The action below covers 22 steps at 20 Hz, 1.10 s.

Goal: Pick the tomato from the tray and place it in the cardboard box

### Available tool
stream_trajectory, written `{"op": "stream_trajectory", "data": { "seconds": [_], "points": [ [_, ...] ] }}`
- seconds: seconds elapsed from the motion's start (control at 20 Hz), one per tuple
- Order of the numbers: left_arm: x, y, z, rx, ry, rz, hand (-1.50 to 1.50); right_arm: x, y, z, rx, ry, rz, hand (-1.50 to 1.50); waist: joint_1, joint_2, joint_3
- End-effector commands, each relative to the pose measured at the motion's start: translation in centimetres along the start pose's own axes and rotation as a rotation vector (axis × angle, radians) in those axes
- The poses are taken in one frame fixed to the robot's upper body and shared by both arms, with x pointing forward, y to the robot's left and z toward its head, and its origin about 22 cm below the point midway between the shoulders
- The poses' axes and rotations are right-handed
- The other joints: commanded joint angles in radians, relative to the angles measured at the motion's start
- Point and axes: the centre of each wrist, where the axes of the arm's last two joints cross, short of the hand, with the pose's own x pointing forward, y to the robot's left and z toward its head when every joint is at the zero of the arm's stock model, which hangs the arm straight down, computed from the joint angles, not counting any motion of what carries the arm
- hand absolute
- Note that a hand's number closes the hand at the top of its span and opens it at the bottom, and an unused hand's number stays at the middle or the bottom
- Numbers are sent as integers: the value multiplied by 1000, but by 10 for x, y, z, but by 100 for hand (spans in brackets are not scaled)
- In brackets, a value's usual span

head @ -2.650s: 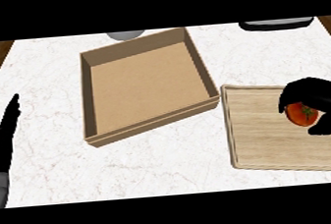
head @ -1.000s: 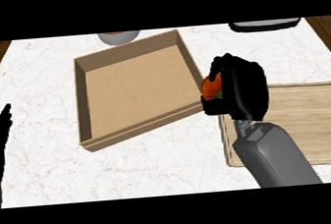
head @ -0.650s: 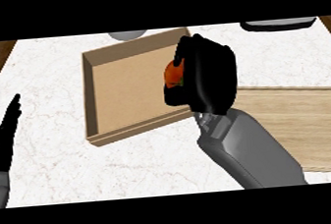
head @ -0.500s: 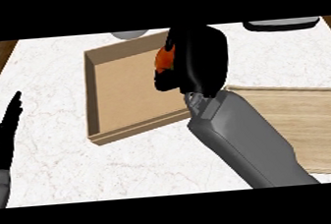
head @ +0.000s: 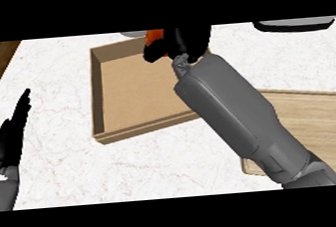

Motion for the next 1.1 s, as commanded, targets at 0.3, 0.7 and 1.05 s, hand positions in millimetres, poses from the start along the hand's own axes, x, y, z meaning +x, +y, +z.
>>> {"op": "stream_trajectory", "data": {
  "seconds": [0.3,0.7,1.05],
  "points": [
    [21,4,-5,-7,-28,-3,0,-20,37,-38,-41,158,52,150,36,8,0],
    [21,-15,-8,-67,-51,18,0,-36,40,-52,41,297,-102,-150,71,24,0],
    [12,-7,-14,-2,-27,14,0,-49,46,-51,-96,140,-207,-150,30,17,1]
  ]
}}
